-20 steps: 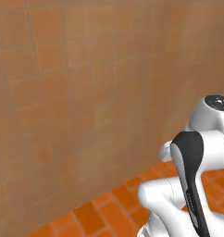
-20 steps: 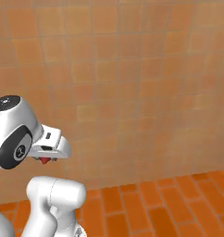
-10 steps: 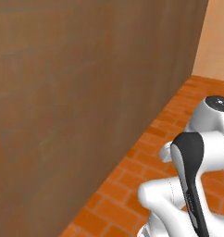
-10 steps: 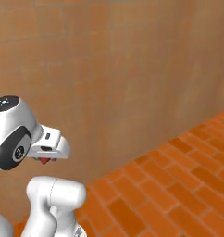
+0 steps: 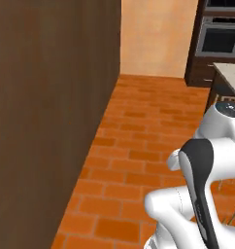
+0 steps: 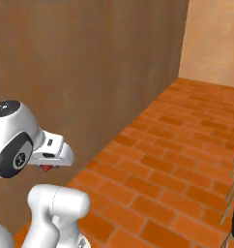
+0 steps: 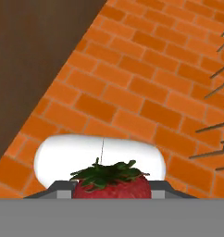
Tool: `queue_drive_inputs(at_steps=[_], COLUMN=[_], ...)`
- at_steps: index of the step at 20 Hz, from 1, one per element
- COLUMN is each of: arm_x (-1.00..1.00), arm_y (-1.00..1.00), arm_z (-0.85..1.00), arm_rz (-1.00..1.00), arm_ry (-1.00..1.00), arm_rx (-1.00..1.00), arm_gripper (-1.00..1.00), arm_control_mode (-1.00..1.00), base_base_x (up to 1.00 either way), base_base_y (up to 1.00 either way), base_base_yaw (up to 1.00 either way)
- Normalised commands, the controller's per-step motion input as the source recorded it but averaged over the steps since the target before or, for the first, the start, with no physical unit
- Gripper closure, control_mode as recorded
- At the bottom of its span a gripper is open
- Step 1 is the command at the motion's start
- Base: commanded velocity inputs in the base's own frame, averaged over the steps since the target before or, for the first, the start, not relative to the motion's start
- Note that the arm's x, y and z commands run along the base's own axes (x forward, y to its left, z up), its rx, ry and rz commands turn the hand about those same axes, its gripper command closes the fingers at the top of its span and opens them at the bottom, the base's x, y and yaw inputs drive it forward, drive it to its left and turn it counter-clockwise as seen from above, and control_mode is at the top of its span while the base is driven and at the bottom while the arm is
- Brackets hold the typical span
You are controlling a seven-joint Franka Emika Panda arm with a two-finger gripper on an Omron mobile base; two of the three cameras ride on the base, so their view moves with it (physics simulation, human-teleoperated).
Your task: Take the strawberry from the fridge and place it on top of the pancake, located on the dining counter.
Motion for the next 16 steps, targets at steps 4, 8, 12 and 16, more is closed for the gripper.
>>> queue_drive_inputs(at_steps=[4,8,12,16], arm_x=[0.00,0.00,0.00,0.00], arm_y=[0.00,0.00,0.00,0.00], arm_z=[0.00,0.00,0.00,0.00], arm_rz=[0.00,0.00,0.00,0.00], arm_ry=[0.00,0.00,0.00,0.00], arm_rx=[0.00,0.00,0.00,0.00], arm_gripper=[1.00,1.00,1.00,1.00], arm_control_mode=[1.00,1.00,1.00,1.00], base_base_x=[0.57,0.58,0.46,0.42], base_base_y=[0.00,0.00,0.01,0.12], base_base_yaw=[-0.76,-0.74,-0.84,-0.88])
